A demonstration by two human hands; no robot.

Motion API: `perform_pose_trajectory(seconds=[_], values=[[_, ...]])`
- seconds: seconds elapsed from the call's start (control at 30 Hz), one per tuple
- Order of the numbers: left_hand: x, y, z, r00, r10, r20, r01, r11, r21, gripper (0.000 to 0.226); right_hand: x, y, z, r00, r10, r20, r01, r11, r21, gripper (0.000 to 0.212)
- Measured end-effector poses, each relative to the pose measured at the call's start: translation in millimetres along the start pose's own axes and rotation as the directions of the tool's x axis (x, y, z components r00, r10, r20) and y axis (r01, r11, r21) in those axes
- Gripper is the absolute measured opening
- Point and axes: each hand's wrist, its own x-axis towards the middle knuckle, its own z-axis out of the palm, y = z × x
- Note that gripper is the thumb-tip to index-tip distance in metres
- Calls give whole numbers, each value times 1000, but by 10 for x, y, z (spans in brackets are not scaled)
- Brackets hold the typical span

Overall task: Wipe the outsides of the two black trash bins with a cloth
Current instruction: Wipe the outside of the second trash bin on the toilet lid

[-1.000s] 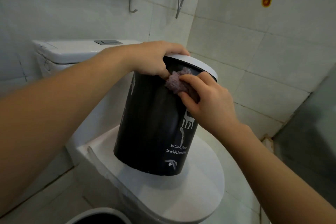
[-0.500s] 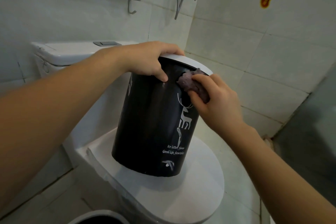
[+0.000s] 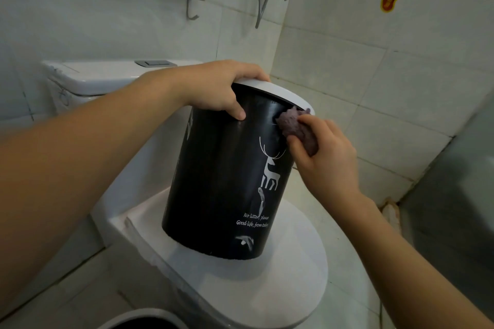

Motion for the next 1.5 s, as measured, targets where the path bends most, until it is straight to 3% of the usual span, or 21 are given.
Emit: perform_pose_trajectory(seconds=[0.17,0.37,0.47,0.77,1.0,1.27,1.5], values=[[-1,17,7,1000,11,9,-11,1000,1,60,19,-196,53,980,-200,27,200,979,-32,36],[-10,-1,-1,1000,6,-2,-6,1000,-1,61,55,107,-32,1000,-24,-6,24,999,-33,31],[1,-7,1,1000,-1,0,1,1000,-1,61,56,82,-23,999,-38,-4,38,999,-17,31],[-5,-37,-4,1000,4,0,-4,1000,-18,60,-264,145,40,931,-356,80,356,934,5,31],[11,-73,-6,1000,2,-9,-2,1000,-18,62,59,80,20,996,-90,8,90,996,-1,33],[-7,-85,-14,1000,-7,-10,6,999,-49,59,-375,117,116,936,-340,90,342,940,-9,33],[-3,-81,42,996,-7,-85,1,998,-68,61,-226,76,107,977,-212,31,212,977,17,37]])
